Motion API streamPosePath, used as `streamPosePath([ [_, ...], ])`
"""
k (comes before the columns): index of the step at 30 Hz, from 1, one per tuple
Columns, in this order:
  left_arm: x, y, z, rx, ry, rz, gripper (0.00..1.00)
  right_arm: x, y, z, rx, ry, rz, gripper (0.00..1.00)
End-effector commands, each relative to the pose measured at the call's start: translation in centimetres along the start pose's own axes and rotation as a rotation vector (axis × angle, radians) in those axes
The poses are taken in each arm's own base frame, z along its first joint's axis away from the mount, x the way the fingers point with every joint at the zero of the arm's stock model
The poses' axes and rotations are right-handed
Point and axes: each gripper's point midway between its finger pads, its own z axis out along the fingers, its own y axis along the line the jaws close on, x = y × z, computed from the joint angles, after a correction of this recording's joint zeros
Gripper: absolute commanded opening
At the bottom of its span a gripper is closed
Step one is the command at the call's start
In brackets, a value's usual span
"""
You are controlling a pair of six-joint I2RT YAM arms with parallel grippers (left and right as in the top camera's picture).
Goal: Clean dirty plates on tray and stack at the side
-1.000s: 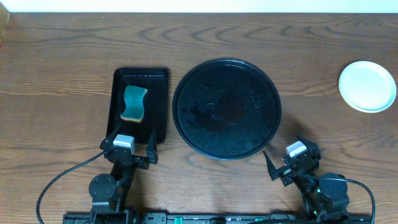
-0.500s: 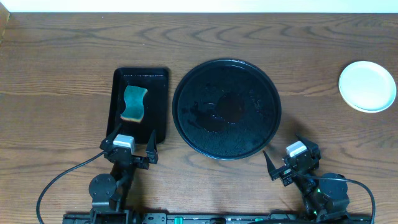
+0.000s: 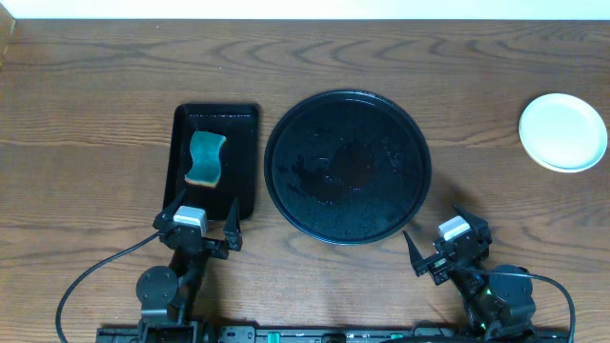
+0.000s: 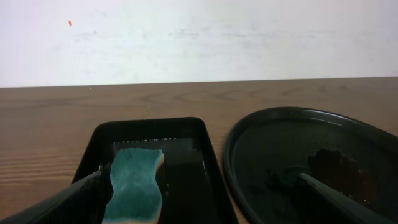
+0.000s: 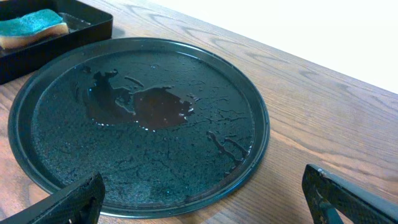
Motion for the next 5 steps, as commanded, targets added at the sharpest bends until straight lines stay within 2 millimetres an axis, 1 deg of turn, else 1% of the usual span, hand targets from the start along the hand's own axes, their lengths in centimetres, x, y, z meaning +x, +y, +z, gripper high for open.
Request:
streamPosePath([
  [1,1.56,0.05,0.17,0.004,0.035,-0.010,0.95,0.11,-0.07,0.03,0.002,-0.002,-0.009,0.99],
  [5,1.56,0.06,0.17,0.004,0.035,-0.010,0.95,0.11,-0.07,0.03,0.002,-0.002,-0.009,0.99],
])
